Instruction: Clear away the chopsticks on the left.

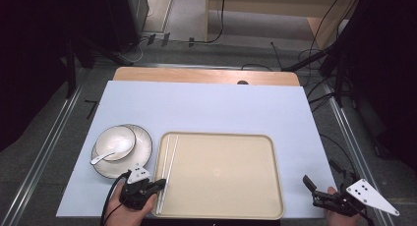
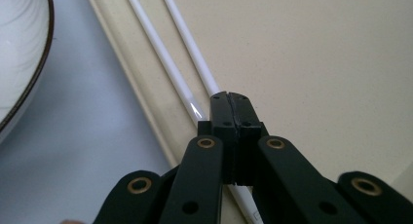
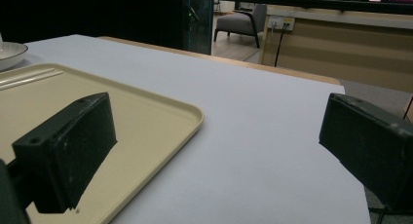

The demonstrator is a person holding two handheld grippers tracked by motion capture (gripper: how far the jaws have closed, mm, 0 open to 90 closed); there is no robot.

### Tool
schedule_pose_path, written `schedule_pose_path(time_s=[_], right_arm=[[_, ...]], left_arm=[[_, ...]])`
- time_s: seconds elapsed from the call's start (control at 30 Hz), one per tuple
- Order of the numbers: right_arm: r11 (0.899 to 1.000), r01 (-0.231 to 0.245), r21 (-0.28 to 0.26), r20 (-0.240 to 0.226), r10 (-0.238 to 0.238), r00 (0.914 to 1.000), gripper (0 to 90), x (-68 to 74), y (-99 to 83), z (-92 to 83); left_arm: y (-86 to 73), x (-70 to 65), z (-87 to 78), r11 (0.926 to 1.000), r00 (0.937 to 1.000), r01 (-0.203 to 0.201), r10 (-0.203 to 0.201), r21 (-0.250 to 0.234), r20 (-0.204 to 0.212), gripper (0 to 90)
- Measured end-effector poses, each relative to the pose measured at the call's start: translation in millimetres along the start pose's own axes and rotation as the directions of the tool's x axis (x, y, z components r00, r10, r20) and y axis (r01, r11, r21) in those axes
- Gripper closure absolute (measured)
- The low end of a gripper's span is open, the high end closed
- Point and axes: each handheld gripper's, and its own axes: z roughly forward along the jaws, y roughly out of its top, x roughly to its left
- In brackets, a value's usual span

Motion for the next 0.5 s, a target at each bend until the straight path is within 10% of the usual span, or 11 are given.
schedule_pose_path(time_s=[0.5], right_arm=[[1.000, -0.002, -0.001, 0.002, 0.002, 1.0000, 0.2, -0.5, -0.1, -0.3]], left_arm=[[-4.5, -4.6, 3.5, 0.9998, 0.9997, -0.001, 0.001, 0.022, 0.025, 90.0]])
